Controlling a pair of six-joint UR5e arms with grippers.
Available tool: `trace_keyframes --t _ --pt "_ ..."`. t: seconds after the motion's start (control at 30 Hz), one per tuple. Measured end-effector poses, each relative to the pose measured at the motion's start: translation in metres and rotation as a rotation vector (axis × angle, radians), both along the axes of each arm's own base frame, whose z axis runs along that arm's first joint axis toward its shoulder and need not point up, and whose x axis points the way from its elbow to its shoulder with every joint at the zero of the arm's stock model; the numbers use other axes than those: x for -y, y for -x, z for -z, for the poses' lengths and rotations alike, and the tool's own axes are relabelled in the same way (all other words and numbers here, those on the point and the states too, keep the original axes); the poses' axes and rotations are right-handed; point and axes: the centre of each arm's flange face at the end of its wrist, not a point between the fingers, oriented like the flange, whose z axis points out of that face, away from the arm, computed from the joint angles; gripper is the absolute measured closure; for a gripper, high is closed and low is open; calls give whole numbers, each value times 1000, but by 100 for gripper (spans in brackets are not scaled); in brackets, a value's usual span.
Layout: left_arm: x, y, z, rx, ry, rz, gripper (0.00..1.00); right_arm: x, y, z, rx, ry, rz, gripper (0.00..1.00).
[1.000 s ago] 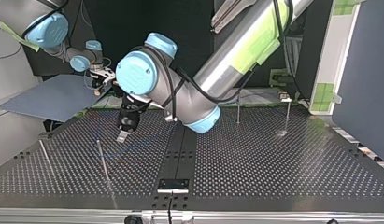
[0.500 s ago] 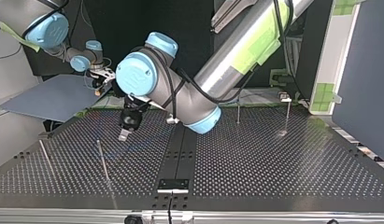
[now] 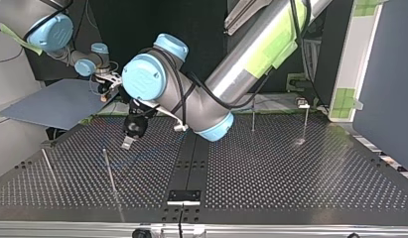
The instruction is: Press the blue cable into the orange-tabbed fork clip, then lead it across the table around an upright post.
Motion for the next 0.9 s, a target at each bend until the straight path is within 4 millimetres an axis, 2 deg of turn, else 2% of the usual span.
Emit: trace_keyframes --t 0.37,0.9 --pt "-2 -3 -2 9 21 -55 1 0 1 0 1 -1 -2 100" --pt "-1 4 -1 25 -27 -80 1 0 -1 0 3 -1 -9 100"
